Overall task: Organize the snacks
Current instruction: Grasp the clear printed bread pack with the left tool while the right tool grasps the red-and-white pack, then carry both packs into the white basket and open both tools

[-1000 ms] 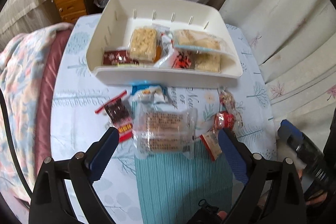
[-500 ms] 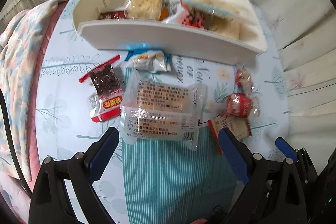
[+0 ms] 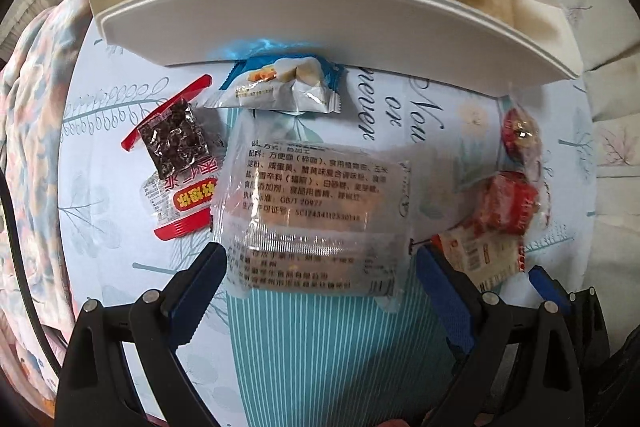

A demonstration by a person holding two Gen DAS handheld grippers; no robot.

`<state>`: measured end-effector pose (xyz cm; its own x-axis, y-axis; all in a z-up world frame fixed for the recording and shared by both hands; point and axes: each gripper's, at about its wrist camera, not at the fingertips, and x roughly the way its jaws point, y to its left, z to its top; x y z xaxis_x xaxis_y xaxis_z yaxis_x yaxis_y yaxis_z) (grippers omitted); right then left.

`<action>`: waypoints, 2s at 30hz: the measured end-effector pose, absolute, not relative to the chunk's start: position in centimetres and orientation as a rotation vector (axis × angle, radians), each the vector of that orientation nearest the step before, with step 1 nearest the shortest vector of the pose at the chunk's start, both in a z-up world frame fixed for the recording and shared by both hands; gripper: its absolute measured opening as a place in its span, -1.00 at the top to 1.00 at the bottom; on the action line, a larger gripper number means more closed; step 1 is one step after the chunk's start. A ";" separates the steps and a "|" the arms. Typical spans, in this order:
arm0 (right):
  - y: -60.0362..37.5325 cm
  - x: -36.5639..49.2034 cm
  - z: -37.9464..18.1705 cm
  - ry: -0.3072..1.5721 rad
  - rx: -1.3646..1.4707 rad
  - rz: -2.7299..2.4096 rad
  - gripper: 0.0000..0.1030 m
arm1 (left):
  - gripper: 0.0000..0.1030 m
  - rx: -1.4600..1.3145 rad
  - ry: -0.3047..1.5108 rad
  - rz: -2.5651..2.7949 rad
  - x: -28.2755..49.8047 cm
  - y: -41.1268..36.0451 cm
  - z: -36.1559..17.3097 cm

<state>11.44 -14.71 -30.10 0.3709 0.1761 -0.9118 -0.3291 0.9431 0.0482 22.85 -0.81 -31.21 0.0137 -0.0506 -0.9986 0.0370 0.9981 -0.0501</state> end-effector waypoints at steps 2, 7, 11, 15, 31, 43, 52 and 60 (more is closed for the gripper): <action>-14.5 11.7 -30.5 1.148 -0.164 0.335 -0.65 | -0.84 -0.002 1.577 -0.049 23.4 -0.7 -31.8; -14.1 12.2 -31.2 1.139 -0.183 0.336 -0.65 | -0.98 -0.003 1.604 -0.025 24.4 -0.5 -33.1; -14.2 12.7 -31.7 1.137 -0.191 0.329 -0.65 | -0.99 0.004 1.616 -0.018 25.4 -0.8 -33.9; -14.2 12.7 -32.0 1.129 -0.187 0.316 -0.65 | -1.00 -0.022 1.640 -0.004 26.5 -0.8 -35.0; -14.0 12.2 -31.9 1.119 -0.211 0.275 -0.21 | -0.73 -0.065 1.632 -0.023 25.5 1.0 -35.2; -14.1 12.4 -31.3 1.203 -0.174 0.338 -0.04 | -0.47 -0.148 1.679 0.000 22.1 4.1 -34.6; -12.1 12.0 -29.4 1.201 -0.179 0.459 -0.03 | -0.47 -0.265 1.736 0.062 16.8 8.9 -33.9; -9.5 12.8 -25.8 1.127 -0.197 0.550 -0.03 | -0.47 -0.357 1.723 0.133 14.0 13.9 -30.5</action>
